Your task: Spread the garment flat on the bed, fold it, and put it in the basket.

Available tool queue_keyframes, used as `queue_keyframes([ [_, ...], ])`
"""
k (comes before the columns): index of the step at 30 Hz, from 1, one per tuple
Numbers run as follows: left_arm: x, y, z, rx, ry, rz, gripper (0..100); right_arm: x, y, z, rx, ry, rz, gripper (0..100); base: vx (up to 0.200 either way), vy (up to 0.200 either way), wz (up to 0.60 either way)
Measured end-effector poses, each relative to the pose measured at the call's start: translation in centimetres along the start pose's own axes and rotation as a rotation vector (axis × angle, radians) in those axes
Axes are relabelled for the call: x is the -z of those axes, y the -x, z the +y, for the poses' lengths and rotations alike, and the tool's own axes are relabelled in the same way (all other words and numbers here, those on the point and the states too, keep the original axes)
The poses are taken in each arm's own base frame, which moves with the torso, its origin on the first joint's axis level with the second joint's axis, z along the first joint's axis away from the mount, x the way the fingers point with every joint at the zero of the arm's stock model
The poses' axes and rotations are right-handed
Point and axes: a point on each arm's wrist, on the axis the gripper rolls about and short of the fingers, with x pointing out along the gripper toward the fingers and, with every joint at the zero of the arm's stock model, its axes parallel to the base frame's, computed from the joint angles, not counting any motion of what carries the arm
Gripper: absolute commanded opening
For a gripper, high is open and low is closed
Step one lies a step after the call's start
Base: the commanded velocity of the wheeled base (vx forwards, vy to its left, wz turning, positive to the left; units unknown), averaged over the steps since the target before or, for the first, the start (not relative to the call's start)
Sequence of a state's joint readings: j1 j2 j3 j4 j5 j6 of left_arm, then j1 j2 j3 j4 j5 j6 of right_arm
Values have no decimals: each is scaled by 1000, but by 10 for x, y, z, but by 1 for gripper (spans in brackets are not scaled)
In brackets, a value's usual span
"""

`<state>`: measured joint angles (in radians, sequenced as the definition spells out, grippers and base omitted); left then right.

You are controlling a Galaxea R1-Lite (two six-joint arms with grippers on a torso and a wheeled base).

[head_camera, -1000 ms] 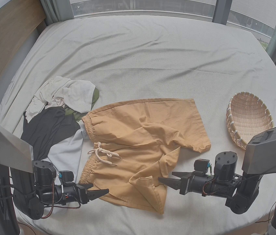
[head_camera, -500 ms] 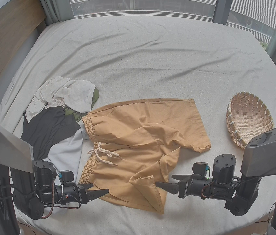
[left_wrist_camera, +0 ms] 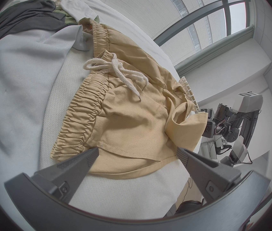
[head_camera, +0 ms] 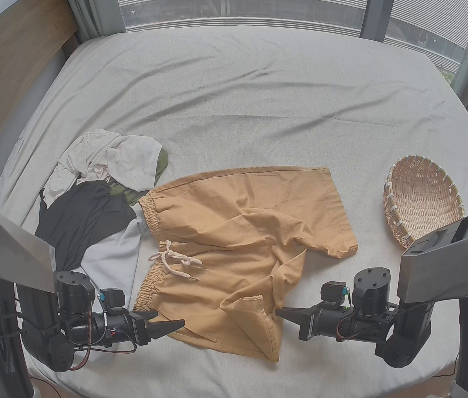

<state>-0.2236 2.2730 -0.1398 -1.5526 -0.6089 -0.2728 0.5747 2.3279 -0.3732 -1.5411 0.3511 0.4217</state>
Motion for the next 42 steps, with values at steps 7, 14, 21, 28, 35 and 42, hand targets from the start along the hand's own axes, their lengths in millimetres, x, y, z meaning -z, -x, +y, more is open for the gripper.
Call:
queue_keyframes([
  [7, 0, 0, 0, 1, -1, 0, 100, -17, 17, 0, 17, 3, -54, 0, 0, 0, 0],
  [14, 0, 0, 0, 1, -1, 0, 100, -36, 47, -18, 133, -36, -52, 0, 0, 0, 0],
  [21, 0, 0, -1, 2, -1, 1, 100, -54, 76, -40, 261, -86, -49, 0, 0, 0, 0],
  [28, 1, -1, 0, 2, -1, 4, 100, -72, 94, -52, 323, -112, -90, 0, 0, 0, 0],
  [35, 1, -1, 0, 2, -1, 5, 100, -79, 107, -62, 378, -126, -88, 0, 0, 0, 0],
  [42, 2, -1, -1, 4, -1, 8, 100, -90, 121, -69, 430, -152, -82, 0, 0, 0, 0],
])
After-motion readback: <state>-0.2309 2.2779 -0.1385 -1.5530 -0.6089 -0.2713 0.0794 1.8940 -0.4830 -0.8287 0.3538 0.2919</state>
